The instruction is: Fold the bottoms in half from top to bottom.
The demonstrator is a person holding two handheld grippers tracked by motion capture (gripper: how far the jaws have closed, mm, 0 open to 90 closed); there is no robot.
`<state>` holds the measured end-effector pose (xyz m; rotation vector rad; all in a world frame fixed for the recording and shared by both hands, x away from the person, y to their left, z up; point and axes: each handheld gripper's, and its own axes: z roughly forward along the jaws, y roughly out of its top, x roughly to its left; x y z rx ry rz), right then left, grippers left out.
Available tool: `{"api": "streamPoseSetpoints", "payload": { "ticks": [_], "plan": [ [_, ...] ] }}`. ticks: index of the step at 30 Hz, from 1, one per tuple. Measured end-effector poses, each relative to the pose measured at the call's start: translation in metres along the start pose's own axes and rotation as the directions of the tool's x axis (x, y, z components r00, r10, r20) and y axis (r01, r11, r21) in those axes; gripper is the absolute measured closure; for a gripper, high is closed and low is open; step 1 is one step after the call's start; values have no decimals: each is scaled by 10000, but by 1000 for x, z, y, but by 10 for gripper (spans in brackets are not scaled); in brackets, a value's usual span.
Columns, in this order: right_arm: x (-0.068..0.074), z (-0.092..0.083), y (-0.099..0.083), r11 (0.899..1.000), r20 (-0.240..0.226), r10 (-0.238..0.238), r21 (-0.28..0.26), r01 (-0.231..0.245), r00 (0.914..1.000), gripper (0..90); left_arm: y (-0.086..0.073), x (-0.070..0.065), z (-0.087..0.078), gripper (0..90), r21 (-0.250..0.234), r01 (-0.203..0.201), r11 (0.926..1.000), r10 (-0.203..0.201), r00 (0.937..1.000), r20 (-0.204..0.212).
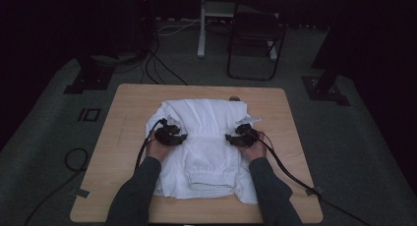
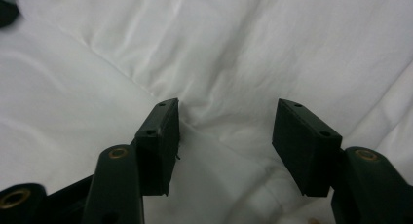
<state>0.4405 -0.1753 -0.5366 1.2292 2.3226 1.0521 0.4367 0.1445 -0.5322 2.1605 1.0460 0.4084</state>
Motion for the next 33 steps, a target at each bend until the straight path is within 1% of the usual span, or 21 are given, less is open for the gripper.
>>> {"api": "streamPoseSetpoints", "payload": {
  "ticks": [1, 2, 3, 6, 7, 8, 10, 11, 17, 21, 25, 27, 28, 30, 32, 33],
  "plan": [
    [1, 2, -2, 10000, 32, -19, 88, 19, 10000, 417, -2, 0, -1, 545, -21, 33, 10000, -33, 10000, 14],
    [2, 2, -7, 9999, 124, -114, -125, 115, 9999, 418, -4, 0, -1, 547, -57, 75, 10000, -75, 10000, 15],
    [3, 2, -8, 9997, 166, -132, -206, 136, 9998, 418, -8, -1, -3, 547, -126, 105, 9999, -105, 9999, 14],
    [8, -3, -15, 9993, 256, -145, -339, 154, 9996, 418, -14, -3, -8, 548, -203, 199, 9996, -196, 9997, 137],
    [10, -4, -17, 9991, 260, -150, -383, 160, 9996, 419, -17, -6, -10, 548, -238, 216, 9995, -212, 9996, 159],
    [12, -7, -21, 9987, 238, -206, -457, 217, 9995, 419, -19, -8, -12, 548, -245, 171, 9996, -168, 9998, 141],
    [17, -12, -27, 9987, 164, -206, -471, 213, 9997, 419, -25, -14, -16, 548, -286, 106, 9995, -103, 9999, 113],
    [18, -14, -29, 9987, 123, -201, -461, 206, 9997, 419, -27, -18, -19, 548, -224, 22, 9997, -19, 9999, 121],
    [32, -31, -47, 9982, 62, -333, -492, 335, 9994, 419, -42, -36, -31, 548, -329, 16, 9995, -10, 9998, 177],
    [39, -41, -57, 9983, -43, -294, -513, 291, 9996, 419, -52, -48, -40, 548, -369, -33, 9993, 38, 9999, 151],
    [48, -52, -68, 9983, -137, -280, -510, 273, 9995, 419, -62, -59, -49, 548, -449, -14, 9990, 25, 9997, 253],
    [52, -57, -74, 9982, -244, -310, -513, 297, 9992, 419, -67, -64, -53, 548, -431, -67, 9990, 79, 9996, 282],
    [54, -60, -77, 9982, -309, -333, -509, 317, 9990, 419, -68, -65, -55, 548, -370, -77, 9993, 89, 9994, 329],
    [57, -63, -80, 9981, -393, -344, -520, 323, 9986, 419, -69, -68, -60, 565, -225, -289, 9993, 299, 9985, 457],
    [58, -65, -82, 9980, -410, -369, -526, 347, 9985, 419, -66, -66, -65, 607, -273, -274, 9993, 287, 9984, 494],
    [57, -65, -82, 9980, -427, -356, -529, 334, 9985, 419, -60, -62, -68, 633, -384, -287, 9988, 303, 9986, 425]
  ]
}}
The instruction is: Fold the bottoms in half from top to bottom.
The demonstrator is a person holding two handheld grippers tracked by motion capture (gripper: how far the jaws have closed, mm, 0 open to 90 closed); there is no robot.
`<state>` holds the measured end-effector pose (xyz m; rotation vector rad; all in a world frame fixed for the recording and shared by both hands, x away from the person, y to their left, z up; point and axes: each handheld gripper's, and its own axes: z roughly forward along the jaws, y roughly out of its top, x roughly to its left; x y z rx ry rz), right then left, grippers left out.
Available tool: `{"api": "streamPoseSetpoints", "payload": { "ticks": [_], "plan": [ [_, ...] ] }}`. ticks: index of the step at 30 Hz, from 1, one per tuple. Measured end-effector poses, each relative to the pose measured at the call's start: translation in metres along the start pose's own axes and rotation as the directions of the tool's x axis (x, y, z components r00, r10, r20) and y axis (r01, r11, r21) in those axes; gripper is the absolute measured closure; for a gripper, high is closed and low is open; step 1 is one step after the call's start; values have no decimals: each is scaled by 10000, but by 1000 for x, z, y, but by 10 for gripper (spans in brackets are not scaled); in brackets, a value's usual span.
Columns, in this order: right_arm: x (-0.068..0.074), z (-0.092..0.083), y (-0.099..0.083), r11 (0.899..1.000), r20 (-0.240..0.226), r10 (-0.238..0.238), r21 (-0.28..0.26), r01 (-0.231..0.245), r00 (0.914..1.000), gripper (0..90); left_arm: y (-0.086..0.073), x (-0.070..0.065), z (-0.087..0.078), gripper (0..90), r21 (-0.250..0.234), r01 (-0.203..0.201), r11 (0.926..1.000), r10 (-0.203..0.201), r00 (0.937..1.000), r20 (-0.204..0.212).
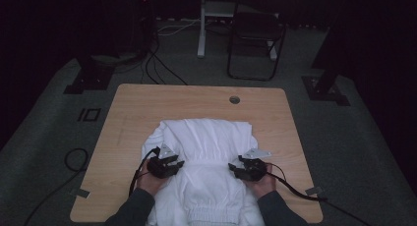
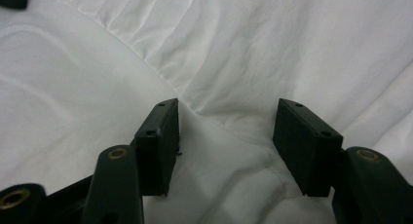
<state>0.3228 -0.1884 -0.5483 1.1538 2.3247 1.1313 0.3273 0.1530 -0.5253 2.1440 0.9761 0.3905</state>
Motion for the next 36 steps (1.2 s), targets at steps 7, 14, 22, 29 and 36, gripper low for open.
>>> {"api": "streamPoseSetpoints", "payload": {
  "ticks": [7, 14, 22, 29, 36],
  "plan": [
    [-1, 0, 0, 10000, -41, 38, -5, -39, 10000, 420, 51, 48, -7, 839, -929, 404, 9949, -570, 9814, -1831],
    [-1, 0, 0, 10000, -34, 25, -9, -25, 10000, 421, 69, 104, 45, 335, -214, 1862, 9823, -1859, 9540, -2354],
    [-1, 0, 0, 10000, -34, 24, -7, -24, 10000, 421, 49, 127, 65, 250, 28, 2902, 9570, -2858, 9441, -1641],
    [-1, 0, 0, 10000, -79, 79, 4, -79, 9999, 420, 50, 125, 62, 600, 313, 2620, 9646, -2603, 9642, -502],
    [-28, -16, 26, 9972, -174, 626, -386, -633, 9979, 607, 54, 118, 63, 739, 462, 2093, 9768, -2061, 9764, -647]
  ]
}}
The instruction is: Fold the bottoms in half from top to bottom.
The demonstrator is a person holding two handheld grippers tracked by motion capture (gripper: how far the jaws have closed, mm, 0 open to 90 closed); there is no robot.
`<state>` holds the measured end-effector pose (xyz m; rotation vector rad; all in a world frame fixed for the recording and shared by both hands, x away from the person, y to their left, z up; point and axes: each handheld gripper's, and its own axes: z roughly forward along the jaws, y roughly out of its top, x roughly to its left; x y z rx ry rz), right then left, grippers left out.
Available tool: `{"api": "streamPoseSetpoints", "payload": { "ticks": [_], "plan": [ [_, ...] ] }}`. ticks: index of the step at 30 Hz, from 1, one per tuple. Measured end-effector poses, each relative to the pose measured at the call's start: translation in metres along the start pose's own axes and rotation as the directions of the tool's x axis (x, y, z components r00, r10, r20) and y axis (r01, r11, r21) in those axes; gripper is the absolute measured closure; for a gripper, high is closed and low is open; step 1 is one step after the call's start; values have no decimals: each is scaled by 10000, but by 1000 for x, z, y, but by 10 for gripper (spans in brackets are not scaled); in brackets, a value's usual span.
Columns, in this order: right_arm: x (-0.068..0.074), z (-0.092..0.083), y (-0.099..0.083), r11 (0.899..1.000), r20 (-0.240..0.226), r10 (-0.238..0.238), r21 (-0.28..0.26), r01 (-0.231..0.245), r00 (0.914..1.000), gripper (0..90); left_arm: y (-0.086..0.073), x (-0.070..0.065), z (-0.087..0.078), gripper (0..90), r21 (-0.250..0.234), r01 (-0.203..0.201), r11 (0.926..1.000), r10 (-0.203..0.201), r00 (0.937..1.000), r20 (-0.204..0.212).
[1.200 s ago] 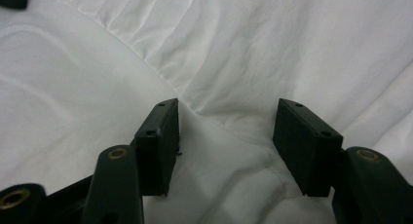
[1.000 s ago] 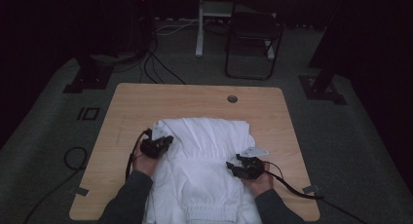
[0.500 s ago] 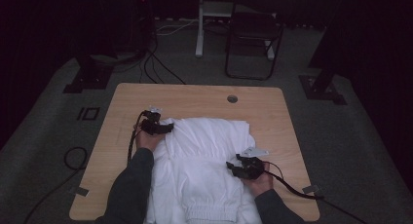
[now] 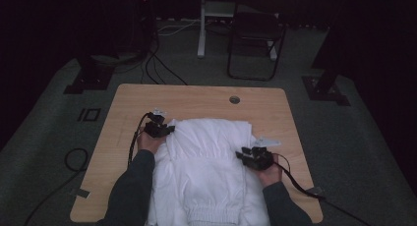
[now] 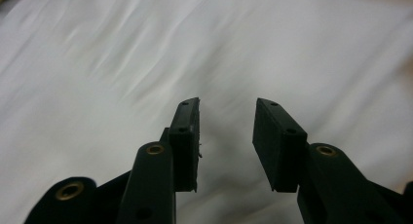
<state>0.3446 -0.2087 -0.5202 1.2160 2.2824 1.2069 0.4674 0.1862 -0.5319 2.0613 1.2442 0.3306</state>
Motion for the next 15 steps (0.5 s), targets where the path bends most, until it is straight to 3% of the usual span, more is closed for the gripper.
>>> {"api": "streamPoseSetpoints", "payload": {
  "ticks": [2, 5, 8, 11, 13, 15],
  "plan": [
    [-14, -3, 18, 9995, 596, 137, -289, -120, 9981, 531, -1, 0, 0, 738, -50, 52, 10000, -52, 10000, 20],
    [-50, 11, 45, 9954, 1329, 910, -422, -861, 9869, 405, -3, 1, 0, 736, -167, 173, 9997, -171, 9998, 88],
    [-75, 29, 54, 9836, 1312, 1790, -447, -1746, 9751, 352, -4, 4, 1, 734, -253, 319, 9992, -313, 9992, 237],
    [-95, 53, 57, 9640, 1170, 2658, -423, -2626, 9569, 323, -5, 5, 1, 732, -294, 370, 9989, -360, 9988, 326],
    [-101, 67, 56, 9546, 1051, 2978, -248, -2969, 9488, 320, -5, 6, 1, 730, -346, 410, 9986, -397, 9985, 382],
    [-103, 75, 54, 9531, 1090, 3015, -65, -3026, 9472, 332, -6, 6, 1, 729, -374, 444, 9983, -429, 9982, 416]
  ]
}}
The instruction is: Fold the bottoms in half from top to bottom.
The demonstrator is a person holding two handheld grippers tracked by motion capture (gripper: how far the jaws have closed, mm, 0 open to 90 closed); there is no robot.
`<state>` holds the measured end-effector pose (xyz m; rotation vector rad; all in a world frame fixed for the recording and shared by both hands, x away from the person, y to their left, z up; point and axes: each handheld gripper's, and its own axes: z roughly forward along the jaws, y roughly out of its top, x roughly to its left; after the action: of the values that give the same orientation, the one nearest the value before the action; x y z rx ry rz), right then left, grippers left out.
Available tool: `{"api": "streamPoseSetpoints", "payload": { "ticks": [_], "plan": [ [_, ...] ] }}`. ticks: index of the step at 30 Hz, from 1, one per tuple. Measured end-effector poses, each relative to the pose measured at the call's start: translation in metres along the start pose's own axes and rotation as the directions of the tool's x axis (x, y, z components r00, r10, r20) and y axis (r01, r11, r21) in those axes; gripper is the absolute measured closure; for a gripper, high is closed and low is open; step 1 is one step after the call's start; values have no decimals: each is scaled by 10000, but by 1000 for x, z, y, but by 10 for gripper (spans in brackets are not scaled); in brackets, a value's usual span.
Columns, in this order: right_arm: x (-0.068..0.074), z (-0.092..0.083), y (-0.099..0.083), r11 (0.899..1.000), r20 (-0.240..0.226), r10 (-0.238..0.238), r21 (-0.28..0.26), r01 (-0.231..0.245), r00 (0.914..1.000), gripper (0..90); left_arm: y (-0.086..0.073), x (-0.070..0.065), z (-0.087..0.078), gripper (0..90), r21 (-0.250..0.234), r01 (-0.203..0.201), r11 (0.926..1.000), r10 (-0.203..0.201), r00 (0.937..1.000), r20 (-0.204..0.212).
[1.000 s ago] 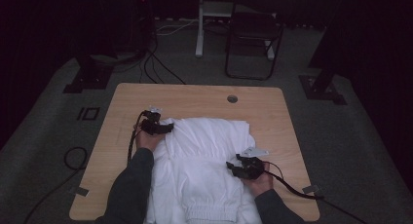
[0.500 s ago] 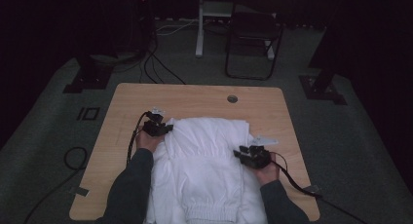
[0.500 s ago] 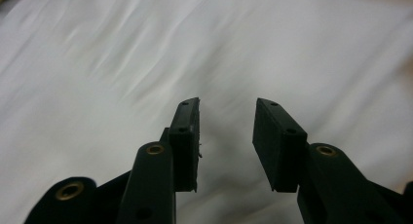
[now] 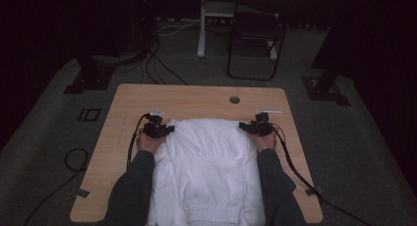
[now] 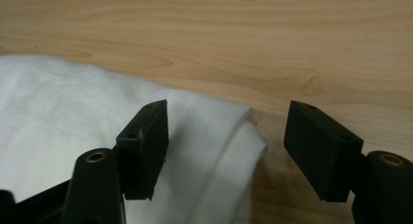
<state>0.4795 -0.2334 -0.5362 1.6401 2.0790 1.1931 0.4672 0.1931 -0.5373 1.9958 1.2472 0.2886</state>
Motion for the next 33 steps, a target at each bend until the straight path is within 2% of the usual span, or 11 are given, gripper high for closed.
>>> {"api": "streamPoseSetpoints", "payload": {
  "ticks": [3, 7, 12, 15, 18, 20, 22, 23, 27, 29, 33],
  "plan": [
    [1, 7, -2, 9998, 151, -67, 171, 65, 9999, 363, 0, 0, 0, 729, -5, 0, 10000, 0, 10000, -31],
    [5, 9, -4, 9998, -139, -181, 91, 183, 9997, 452, 0, -1, 0, 729, 1, 28, 10000, -28, 10000, -47],
    [6, 8, -5, 9976, -618, 289, 645, -249, 9977, 788, 0, -1, 0, 735, 25, 34, 10000, -33, 10000, -74],
    [4, 4, -7, 9982, -647, 277, 553, -242, 9975, 850, 2, -1, -1, 755, 106, 254, 9996, -254, 9997, -11],
    [5, -6, -2, 9998, -573, 183, 85, -178, 9982, 860, 6, 3, -6, 779, 118, 499, 9987, -501, 9986, 166],
    [4, -16, 4, 9995, -514, 73, -310, -89, 9987, 862, 11, 7, -16, 783, -335, 1001, 9944, -979, 9933, 615],
    [2, -28, 13, 9976, -514, -55, -689, 19, 9987, 862, 18, 12, -30, 789, -957, 1402, 9855, -1291, 9851, 1138],
    [2, -32, 16, 9965, -524, -107, -836, 63, 9986, 862, 23, 14, -38, 790, -1340, 1700, 9763, -1502, 9778, 1458],
    [6, -54, 36, 9842, -465, -476, -1728, 389, 9978, 862, 49, 6, -61, 792, -2145, 1343, 9675, -1038, 9836, 1474],
    [10, -66, 49, 9709, -343, -608, -2341, 511, 9976, 862, 60, 1, -70, 792, -2493, 1144, 9616, -831, 9877, 1327],
    [16, -81, 61, 9605, -412, -1012, -2643, 868, 9940, 860, 66, -2, -78, 790, -2517, 831, 9642, -549, 9916, 1168]
  ]
}}
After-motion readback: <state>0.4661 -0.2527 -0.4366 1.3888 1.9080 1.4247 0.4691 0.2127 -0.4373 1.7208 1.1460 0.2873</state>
